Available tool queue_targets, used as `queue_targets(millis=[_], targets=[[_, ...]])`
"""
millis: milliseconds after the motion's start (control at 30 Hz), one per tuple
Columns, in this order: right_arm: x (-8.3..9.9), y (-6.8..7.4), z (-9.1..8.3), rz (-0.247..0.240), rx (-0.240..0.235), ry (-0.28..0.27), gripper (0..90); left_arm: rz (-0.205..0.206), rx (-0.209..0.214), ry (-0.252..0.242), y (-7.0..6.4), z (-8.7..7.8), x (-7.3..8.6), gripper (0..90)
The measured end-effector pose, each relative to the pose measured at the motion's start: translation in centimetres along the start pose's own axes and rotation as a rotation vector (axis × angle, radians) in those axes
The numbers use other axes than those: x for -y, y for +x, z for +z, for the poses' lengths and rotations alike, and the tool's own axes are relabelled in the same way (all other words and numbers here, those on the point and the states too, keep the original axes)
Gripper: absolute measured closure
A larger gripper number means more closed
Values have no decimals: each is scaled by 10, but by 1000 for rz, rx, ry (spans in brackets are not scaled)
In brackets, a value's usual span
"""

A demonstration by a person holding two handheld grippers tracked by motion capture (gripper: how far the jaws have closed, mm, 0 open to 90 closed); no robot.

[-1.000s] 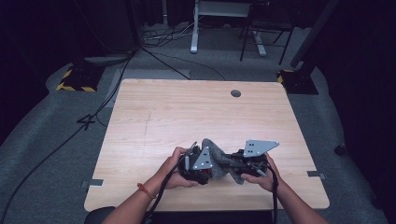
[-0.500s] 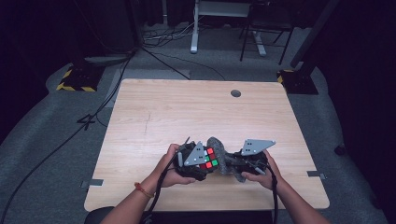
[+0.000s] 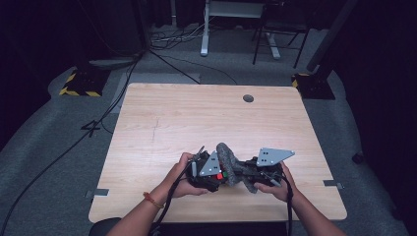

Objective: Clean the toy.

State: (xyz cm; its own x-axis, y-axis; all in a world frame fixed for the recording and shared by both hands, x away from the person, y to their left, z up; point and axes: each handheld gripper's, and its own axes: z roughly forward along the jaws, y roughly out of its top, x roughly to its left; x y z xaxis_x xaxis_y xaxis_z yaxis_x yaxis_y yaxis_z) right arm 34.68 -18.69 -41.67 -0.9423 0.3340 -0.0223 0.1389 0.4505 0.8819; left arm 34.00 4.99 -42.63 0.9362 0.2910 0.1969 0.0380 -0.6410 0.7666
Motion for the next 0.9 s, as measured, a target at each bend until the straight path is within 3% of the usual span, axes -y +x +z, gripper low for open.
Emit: queue_targets(millis=[167, 300, 433, 533, 633, 767, 900], targets=[[3, -5, 1, 3, 31, 31, 747, -17, -11, -52, 3, -7, -1, 333], [12, -13, 6, 24, 54, 90, 747, -22, -9, -107, 5, -17, -2, 333], [16, -17, 9, 34, 50, 86, 747, -24, -7, -141, 6, -21, -2, 333], [14, -15, 7, 40, 36, 57, 749, -30, 1, -133, 6, -18, -1, 330], [9, -9, 5, 17, 32, 24, 749, -11, -13, -85, 3, -11, -1, 327], [2, 1, 2, -20, 35, 6, 750, -8, -5, -68, 3, -8, -2, 323], [0, 2, -1, -19, 18, -23, 749, -4, -6, -44, 2, -4, -2, 327]])
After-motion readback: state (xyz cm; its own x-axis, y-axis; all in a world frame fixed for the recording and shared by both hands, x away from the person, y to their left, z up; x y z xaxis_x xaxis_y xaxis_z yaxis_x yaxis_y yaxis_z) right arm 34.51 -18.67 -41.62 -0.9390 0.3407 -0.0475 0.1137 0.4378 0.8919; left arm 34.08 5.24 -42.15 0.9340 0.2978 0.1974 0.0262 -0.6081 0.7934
